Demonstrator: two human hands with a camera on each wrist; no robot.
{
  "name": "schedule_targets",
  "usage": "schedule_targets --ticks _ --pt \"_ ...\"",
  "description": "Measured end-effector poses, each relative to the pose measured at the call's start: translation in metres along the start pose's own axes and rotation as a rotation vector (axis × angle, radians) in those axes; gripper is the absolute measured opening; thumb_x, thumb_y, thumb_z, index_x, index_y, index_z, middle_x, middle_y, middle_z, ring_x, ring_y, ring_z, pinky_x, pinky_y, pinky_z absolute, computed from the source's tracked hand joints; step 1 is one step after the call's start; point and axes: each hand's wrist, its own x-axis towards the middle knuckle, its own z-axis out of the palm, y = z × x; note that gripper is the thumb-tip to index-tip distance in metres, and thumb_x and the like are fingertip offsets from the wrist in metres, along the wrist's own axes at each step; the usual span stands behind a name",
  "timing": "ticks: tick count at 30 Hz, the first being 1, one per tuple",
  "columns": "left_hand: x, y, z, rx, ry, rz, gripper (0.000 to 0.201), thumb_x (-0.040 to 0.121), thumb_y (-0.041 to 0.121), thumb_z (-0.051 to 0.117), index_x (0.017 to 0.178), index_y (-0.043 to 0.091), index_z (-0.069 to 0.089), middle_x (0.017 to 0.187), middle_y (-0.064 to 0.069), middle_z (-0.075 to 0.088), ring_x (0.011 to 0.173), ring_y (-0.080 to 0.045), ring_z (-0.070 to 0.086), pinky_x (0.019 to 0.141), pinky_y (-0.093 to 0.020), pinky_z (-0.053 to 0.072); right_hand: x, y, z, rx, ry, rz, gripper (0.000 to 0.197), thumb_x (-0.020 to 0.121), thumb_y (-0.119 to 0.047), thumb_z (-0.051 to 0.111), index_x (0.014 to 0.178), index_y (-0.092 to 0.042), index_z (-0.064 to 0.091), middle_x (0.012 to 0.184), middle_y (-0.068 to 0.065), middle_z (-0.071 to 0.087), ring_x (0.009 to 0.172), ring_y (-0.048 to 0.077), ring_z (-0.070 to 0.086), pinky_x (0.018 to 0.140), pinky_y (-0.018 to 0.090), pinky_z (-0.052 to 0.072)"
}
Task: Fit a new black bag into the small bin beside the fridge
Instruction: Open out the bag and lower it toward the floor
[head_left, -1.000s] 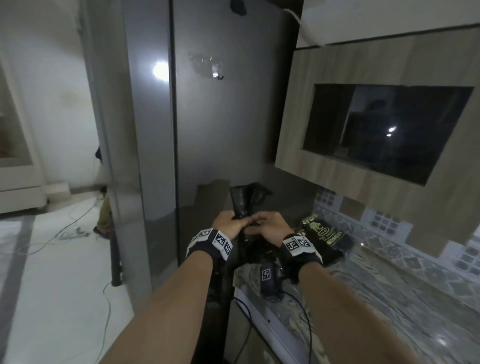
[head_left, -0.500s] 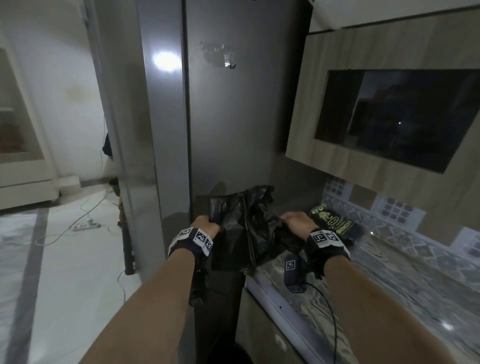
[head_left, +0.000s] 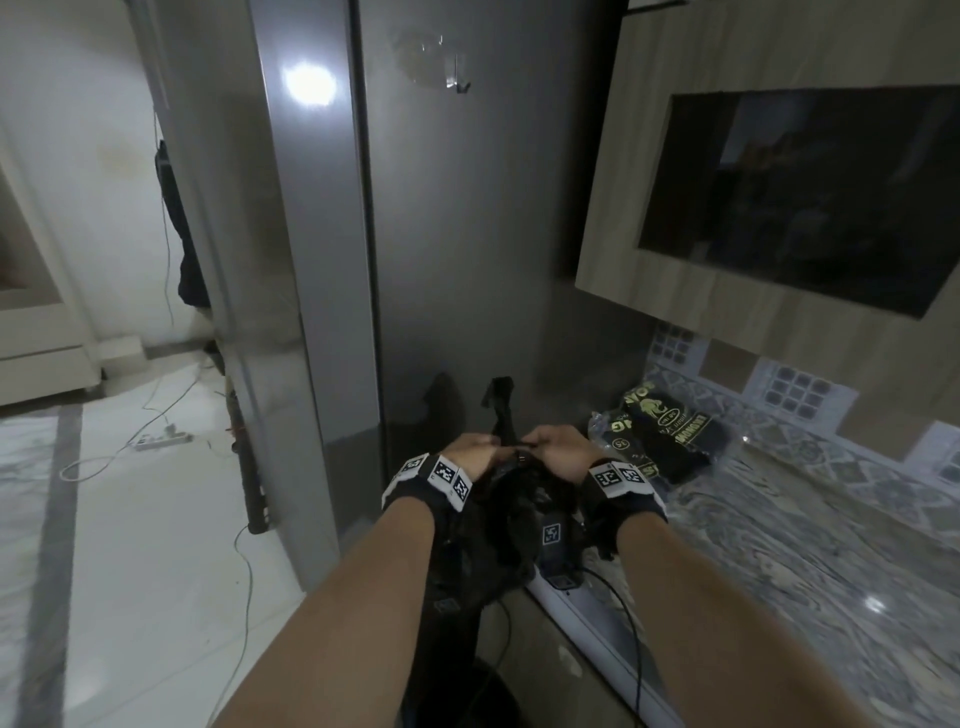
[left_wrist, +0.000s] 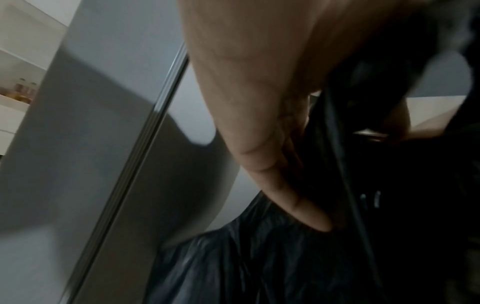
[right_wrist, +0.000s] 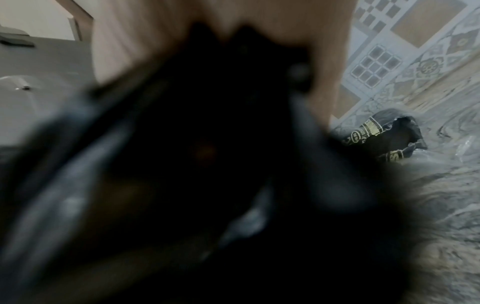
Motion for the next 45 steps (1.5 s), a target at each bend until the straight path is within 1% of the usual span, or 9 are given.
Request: schedule_targets --ticks 6,10,15,21,28,32,34,37,45 --pt "-0.001 -0.007 -0.018 0.084 0.033 0.114 0.032 0.070 -0.003 0.077 0.096 0.014 0.074 0.083 -0.006 0.071 0.081 -0.019 0.065 0.090 -0.034 0.052 0.003 0.004 -0.005 0.085 0.067 0.042 0.013 0.086 -0.019 0.070 0.089 -0.007 0.068 0.071 0.004 0.062 0.052 0.006 0.055 0.043 0.009 0.043" --pt "-0.002 -0.004 -0.026 0.053 0.131 0.126 0.018 0.080 0.000 0.070 0.096 0.009 0.072 0.062 0.004 0.068 0.056 -0.006 0.064 0.062 -0.015 0.053 -0.007 -0.003 -0.011 0.106 -0.081 0.036 0.040 0.076 -0.049 0.073 0.099 -0.017 0.071 0.080 -0.003 0.072 0.069 0.009 0.066 0.058 0.019 0.048" --pt "0.000 -0.006 -0.031 0.161 0.136 0.105 0.042 0.076 -0.020 0.057 0.113 -0.002 0.065 0.096 -0.014 0.067 0.091 -0.023 0.062 0.072 -0.029 0.053 0.001 -0.009 -0.008 -0.305 -0.216 0.019 0.027 0.071 -0.013 0.079 0.097 -0.015 0.072 0.090 0.003 0.070 0.089 0.022 0.068 0.059 0.020 0.053" --pt "0.000 -0.036 -0.044 0.451 0.214 0.036 0.030 0.083 0.016 0.052 0.108 0.021 0.067 0.111 -0.011 0.070 0.101 -0.029 0.065 0.091 -0.033 0.053 0.009 0.005 -0.013 -0.558 0.040 0.064 0.027 0.088 -0.014 0.047 0.100 -0.007 0.071 0.114 0.012 0.068 0.110 0.032 0.061 0.095 0.035 0.050" --pt "0.003 -0.018 -0.038 0.355 0.376 -0.038 0.037 0.088 0.010 0.046 0.122 0.011 0.061 0.139 -0.015 0.054 0.128 -0.034 0.049 0.108 -0.034 0.037 0.010 0.012 -0.020 -0.473 0.088 0.007 0.025 0.090 -0.031 0.038 0.100 -0.018 0.056 0.119 0.012 0.063 0.113 0.033 0.055 0.096 0.043 0.043" --pt "0.000 -0.007 -0.044 0.279 0.386 -0.054 0.039 0.068 0.047 0.068 0.092 0.017 0.068 0.110 -0.007 0.068 0.103 -0.030 0.063 0.091 -0.033 0.048 0.002 0.004 -0.014 -0.717 -0.044 -0.082 0.096 0.056 -0.083 0.058 0.130 -0.026 0.037 0.121 0.003 0.063 0.112 0.029 0.060 0.089 0.041 0.046" --pt "0.001 -0.007 -0.051 0.278 0.388 -0.041 0.052 0.058 0.054 0.076 0.098 0.023 0.067 0.098 0.001 0.067 0.095 -0.023 0.063 0.087 -0.029 0.049 0.003 0.004 -0.011 -0.938 -0.083 -0.109 0.097 0.056 -0.068 0.073 0.132 -0.022 0.034 0.120 0.003 0.064 0.110 0.030 0.062 0.087 0.042 0.048" --pt "-0.002 -0.007 -0.059 0.449 0.353 -0.062 0.041 0.067 0.029 0.076 0.105 0.016 0.068 0.107 -0.006 0.070 0.096 -0.025 0.064 0.088 -0.031 0.053 0.005 0.008 -0.007 -1.118 0.013 -0.133 0.043 0.079 -0.030 0.065 0.119 -0.016 0.057 0.118 0.007 0.066 0.108 0.029 0.063 0.089 0.040 0.051" --pt "-0.004 -0.019 -0.057 0.653 0.308 -0.044 0.036 0.076 0.024 0.067 0.111 0.019 0.066 0.119 -0.006 0.064 0.105 -0.027 0.062 0.093 -0.032 0.051 0.019 0.020 -0.021 -0.659 -0.003 -0.057 0.035 0.086 -0.019 0.046 0.115 -0.020 0.065 0.125 0.012 0.063 0.118 0.031 0.055 0.097 0.035 0.042"
